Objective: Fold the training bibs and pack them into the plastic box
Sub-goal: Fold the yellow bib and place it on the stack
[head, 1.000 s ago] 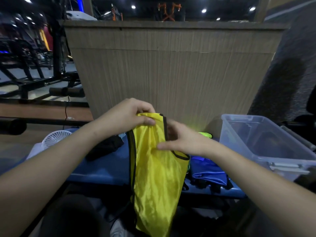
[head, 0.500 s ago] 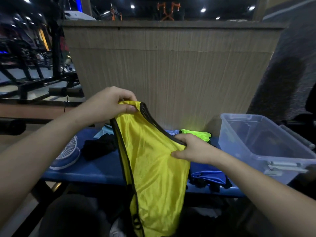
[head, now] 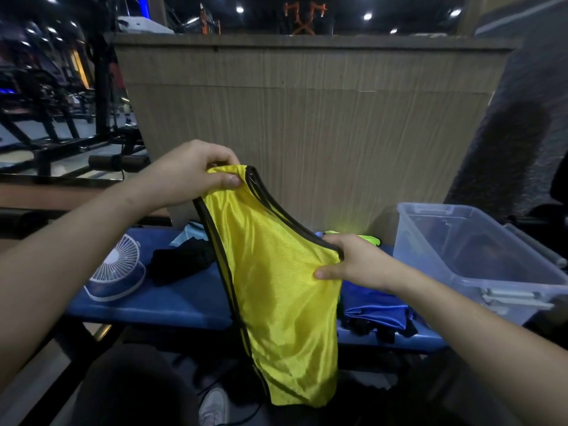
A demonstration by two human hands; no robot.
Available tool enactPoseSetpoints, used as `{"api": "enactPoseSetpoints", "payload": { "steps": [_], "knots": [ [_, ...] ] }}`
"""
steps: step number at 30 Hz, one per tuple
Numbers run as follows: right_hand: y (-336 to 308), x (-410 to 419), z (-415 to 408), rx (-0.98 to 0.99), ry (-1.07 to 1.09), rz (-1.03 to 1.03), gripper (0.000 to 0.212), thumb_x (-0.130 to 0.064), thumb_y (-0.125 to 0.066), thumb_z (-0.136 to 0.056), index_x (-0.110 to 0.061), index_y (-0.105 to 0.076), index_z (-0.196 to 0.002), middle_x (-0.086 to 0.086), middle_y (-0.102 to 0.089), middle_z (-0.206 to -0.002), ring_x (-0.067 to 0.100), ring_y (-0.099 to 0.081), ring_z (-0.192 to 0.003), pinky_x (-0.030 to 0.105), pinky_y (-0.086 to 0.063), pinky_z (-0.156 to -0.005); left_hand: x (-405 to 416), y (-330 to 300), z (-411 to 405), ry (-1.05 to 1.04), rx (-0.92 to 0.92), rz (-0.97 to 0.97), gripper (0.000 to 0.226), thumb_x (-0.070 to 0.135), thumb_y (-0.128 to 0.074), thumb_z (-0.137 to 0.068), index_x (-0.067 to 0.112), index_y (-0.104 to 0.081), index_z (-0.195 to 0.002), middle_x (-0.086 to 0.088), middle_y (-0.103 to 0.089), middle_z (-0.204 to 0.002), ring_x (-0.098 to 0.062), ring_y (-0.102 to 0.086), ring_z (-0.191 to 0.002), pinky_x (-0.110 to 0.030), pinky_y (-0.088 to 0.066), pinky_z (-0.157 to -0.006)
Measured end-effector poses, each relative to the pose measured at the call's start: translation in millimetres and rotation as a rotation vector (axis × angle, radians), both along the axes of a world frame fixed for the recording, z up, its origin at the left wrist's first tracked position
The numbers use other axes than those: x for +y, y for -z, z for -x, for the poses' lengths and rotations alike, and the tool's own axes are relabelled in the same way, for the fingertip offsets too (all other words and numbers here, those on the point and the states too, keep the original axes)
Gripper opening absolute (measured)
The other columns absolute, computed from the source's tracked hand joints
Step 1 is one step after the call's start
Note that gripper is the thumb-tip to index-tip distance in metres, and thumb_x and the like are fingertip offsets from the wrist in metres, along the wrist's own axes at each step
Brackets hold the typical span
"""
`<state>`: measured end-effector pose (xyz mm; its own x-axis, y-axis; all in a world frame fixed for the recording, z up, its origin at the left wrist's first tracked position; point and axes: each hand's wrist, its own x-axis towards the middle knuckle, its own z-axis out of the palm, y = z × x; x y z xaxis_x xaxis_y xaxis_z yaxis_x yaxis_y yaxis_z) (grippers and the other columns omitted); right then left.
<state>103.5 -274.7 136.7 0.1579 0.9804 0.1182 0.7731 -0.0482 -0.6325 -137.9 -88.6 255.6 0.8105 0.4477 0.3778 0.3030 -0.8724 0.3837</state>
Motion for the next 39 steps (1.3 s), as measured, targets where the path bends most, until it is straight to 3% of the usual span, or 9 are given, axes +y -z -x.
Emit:
{"api": "enactPoseSetpoints", "payload": {
  "steps": [7, 12, 15, 20, 24, 27, 29, 33, 39],
  "knots": [
    [6.8, 1.0, 7.6, -0.048, 0.067, -0.12, 0.03, -0.042, -0.077, -0.082, -0.017, -0.068, -0.097, 0.0, -0.071, -0.092, 0.02, -0.065, -0.09, 0.04, -0.053, -0.083, 4.4, -2.7, 0.1, -0.018, -0.002, -0.019, 0.012, 0.027, -0.072, -0.089, 0.036, -0.069, -0.083, 0.012, -0.068, -0.08, -0.005, -0.062, -0.079, -0.038, -0.049, -0.071],
    [-1.4, -3.4, -1.5, 0.118, 0.018, -0.001, 0.008, -0.018, -0.07, -0.092, -0.011, -0.07, -0.09, 0.01, -0.073, -0.089, 0.033, -0.07, -0.086, 0.043, -0.058, -0.078, 7.6, -7.9, 1.7, -0.027, 0.025, -0.019, 0.008, 0.03, -0.072, -0.088, 0.036, -0.07, -0.085, 0.011, -0.068, -0.082, -0.01, -0.062, -0.08, -0.039, -0.049, -0.072],
    [-6.2, -6.4, -0.6, 0.121, 0.02, 0.016, 0.009, -0.019, -0.075, -0.089, -0.016, -0.067, -0.087, -0.004, -0.071, -0.07, 0.024, -0.069, -0.063, 0.035, -0.057, -0.068, 6.9, -9.4, 0.1, -0.038, 0.027, -0.026, 0.008, 0.029, -0.072, -0.089, 0.036, -0.069, -0.085, 0.01, -0.068, -0.082, -0.008, -0.061, -0.079, -0.033, -0.045, -0.068],
    [-8.3, -7.5, 3.3, 0.17, 0.005, -0.017, 0.043, -0.051, -0.071, -0.086, -0.009, -0.066, -0.092, 0.018, -0.065, -0.078, 0.025, -0.065, -0.055, 0.043, -0.054, -0.059, 1.2, -16.4, -5.0, -0.041, 0.021, -0.064, 0.01, 0.028, -0.071, -0.09, 0.035, -0.068, -0.084, 0.011, -0.066, -0.082, -0.005, -0.059, -0.077, -0.03, -0.041, -0.064],
    [-16.1, -10.3, 5.6, 0.117, 0.038, -0.076, 0.018, -0.025, -0.074, -0.09, -0.012, -0.067, -0.078, -0.008, -0.06, -0.06, 0.004, -0.057, -0.055, 0.029, -0.049, -0.059, -2.9, -24.7, -5.2, -0.046, 0.02, -0.079, 0.008, 0.032, -0.073, -0.089, 0.037, -0.069, -0.085, 0.012, -0.067, -0.083, -0.006, -0.061, -0.08, -0.033, -0.045, -0.067],
    [-24.2, -12.2, 10.2, -0.004, 0.02, -0.114, 0.013, -0.017, -0.078, -0.084, -0.016, -0.068, -0.092, -0.009, -0.067, -0.075, -0.001, -0.06, -0.063, 0.029, -0.053, -0.064, -8.0, -29.9, -4.7, -0.052, 0.012, -0.092, 0.005, 0.032, -0.073, -0.089, 0.036, -0.071, -0.087, 0.01, -0.069, -0.086, -0.011, -0.063, -0.086, -0.04, -0.05, -0.077],
    [-25.7, -15.1, 13.8, 0.007, -0.002, -0.139, 0.029, -0.018, -0.082, -0.081, -0.02, -0.064, -0.104, -0.008, -0.07, -0.09, 0.001, -0.065, -0.079, 0.032, -0.056, -0.076, -12.4, -33.6, -3.1, -0.047, 0.004, -0.093, 0.005, 0.031, -0.073, -0.089, 0.035, -0.071, -0.087, 0.01, -0.069, -0.088, -0.012, -0.063, -0.088, -0.041, -0.051, -0.079],
    [-24.1, -26.5, 20.8, -0.07, -0.076, -0.278, 0.066, -0.02, -0.082, -0.082, -0.042, -0.044, -0.132, -0.016, -0.063, -0.126, -0.003, -0.058, -0.116, 0.018, -0.046, -0.099, -19.8, -37.4, 1.1, -0.038, -0.016, -0.097, 0.006, 0.029, -0.073, -0.089, 0.034, -0.071, -0.087, 0.011, -0.07, -0.087, -0.008, -0.063, -0.086, -0.035, -0.049, -0.075],
    [-20.8, -28.4, 20.1, -0.285, -0.15, -0.268, 0.042, -0.026, -0.078, -0.085, -0.034, -0.059, -0.122, -0.021, -0.063, -0.121, -0.001, -0.059, -0.111, 0.031, -0.049, -0.097, -24.6, -37.8, 0.7, -0.044, 0.004, -0.105, 0.006, 0.031, -0.075, -0.087, 0.036, -0.072, -0.086, 0.011, -0.07, -0.084, -0.005, -0.064, -0.084, -0.036, -0.051, -0.077]
  ]
}}
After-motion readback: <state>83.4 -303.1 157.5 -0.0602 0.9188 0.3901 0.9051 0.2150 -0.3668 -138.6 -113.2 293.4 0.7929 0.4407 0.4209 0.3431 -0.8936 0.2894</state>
